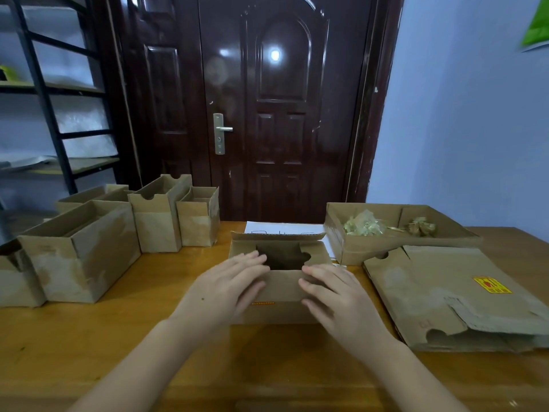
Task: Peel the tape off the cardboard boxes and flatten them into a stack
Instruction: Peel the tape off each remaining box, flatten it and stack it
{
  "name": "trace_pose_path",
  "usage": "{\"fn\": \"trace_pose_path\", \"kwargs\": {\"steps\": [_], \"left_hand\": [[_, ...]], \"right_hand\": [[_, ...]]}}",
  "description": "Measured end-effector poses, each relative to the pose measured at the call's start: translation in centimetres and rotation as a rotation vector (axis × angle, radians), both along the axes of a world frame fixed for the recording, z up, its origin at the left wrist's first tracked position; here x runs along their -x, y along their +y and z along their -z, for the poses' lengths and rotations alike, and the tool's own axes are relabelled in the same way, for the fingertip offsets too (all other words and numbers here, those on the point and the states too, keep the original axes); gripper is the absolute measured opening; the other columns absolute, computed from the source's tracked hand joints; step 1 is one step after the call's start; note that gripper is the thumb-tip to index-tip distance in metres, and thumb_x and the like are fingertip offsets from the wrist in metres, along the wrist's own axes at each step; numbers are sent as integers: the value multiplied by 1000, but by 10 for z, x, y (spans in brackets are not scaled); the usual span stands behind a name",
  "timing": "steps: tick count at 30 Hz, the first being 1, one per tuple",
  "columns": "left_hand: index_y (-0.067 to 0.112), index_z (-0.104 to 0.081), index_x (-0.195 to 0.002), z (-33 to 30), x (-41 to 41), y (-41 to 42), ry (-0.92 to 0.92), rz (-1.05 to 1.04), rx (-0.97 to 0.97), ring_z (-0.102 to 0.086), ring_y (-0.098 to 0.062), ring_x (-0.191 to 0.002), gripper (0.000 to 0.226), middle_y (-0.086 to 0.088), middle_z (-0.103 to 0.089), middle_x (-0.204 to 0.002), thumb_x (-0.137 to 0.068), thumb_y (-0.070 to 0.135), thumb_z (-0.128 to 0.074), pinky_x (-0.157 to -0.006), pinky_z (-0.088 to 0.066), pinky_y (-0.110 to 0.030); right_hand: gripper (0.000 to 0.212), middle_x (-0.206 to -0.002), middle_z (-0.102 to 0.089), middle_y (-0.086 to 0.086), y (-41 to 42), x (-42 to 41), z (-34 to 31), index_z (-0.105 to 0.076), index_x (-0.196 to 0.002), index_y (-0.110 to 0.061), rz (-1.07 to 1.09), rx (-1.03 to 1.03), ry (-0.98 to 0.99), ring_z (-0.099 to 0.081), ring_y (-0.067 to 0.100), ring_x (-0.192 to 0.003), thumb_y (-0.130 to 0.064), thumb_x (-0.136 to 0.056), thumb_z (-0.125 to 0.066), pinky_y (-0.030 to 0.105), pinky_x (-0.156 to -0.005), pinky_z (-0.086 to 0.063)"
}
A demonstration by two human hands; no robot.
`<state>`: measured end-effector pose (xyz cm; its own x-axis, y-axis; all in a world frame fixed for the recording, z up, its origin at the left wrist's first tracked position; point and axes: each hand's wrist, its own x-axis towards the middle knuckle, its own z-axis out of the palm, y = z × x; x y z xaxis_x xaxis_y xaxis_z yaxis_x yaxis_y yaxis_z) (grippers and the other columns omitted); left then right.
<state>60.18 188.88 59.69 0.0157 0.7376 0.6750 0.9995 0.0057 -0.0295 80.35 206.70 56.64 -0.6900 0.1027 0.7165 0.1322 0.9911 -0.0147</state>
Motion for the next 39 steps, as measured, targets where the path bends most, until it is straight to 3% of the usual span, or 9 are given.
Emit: {"fn": "trace_pose_path", "kwargs": {"steps": [2,5,14,19,24,28,33,36,39], "left_hand": [[25,-57,-144,-12,4,8,-98,-95,106,-27,-5,-145,55,7,-46,-154,-103,56,-36,-122,-10,-32],[34,-26,-160,-19,20,24,-161,-204,238,7,5,-146,80,21,-7,-161,-93,77,-17,-111,17,-12],[32,17,-161,-18,64,70,-226,-270,438,44,-5,-142,131,11,35,-163,-64,108,-29,-116,14,-36],[38,-2,-163,-18,69,79,-432,-263,688,4,-20,-158,136,10,2,-172,-54,111,-38,-124,-12,-50],[39,-18,-159,-12,55,75,-408,-242,671,-31,-12,-136,133,15,-35,-152,-50,111,-43,-103,-40,-40],[39,-18,-159,-5,35,68,-377,-233,627,-30,-9,-133,133,16,-35,-153,-50,112,-37,-102,-40,-38],[41,-30,-157,-9,22,56,-238,-110,494,-23,-5,-145,105,20,-31,-160,-74,103,-25,-121,-18,-36],[41,-60,-135,-18,15,50,-91,-23,452,-46,1,-121,87,20,-61,-130,-84,95,-14,-106,-41,-27],[39,-73,-113,-29,15,39,29,-10,418,-55,1,-101,87,20,-69,-101,-88,90,-7,-100,-44,-25]], "right_hand": [[37,-131,-68,-2,-1,0,-2,-75,-119,-20,-4,15,-3,-60,15,-124,-19,-84,-83,35,-106,-48],[34,-128,-69,-2,-1,-2,-4,-76,-116,-20,-21,8,3,-62,17,-121,-19,-82,-84,36,-103,-51],[38,-128,-68,-8,-2,-6,-23,-72,-124,-23,-42,87,-81,-62,12,-121,-30,-87,-80,36,-103,-51],[38,-119,-71,-13,-7,-7,-35,-73,-119,-23,-72,204,-56,-63,6,-115,-48,-92,-62,32,-101,-49],[66,-137,-58,-18,-2,-1,-56,-57,-141,-32,14,421,-180,-49,0,-130,-72,-88,-49,39,-111,-45],[117,-168,-10,-18,6,9,-69,-7,-162,-38,169,407,-606,-7,6,-155,-101,-66,-29,40,-128,-12],[121,-169,1,-16,12,12,-64,-3,-163,-33,189,330,-661,5,5,-155,-101,-67,-29,38,-128,-1],[120,-169,3,-15,14,14,-63,-4,-163,-32,186,324,-665,8,5,-155,-101,-68,-28,39,-128,1],[118,-169,4,-15,13,13,-63,-4,-163,-33,194,328,-662,8,5,-155,-99,-68,-27,37,-128,2]]}}
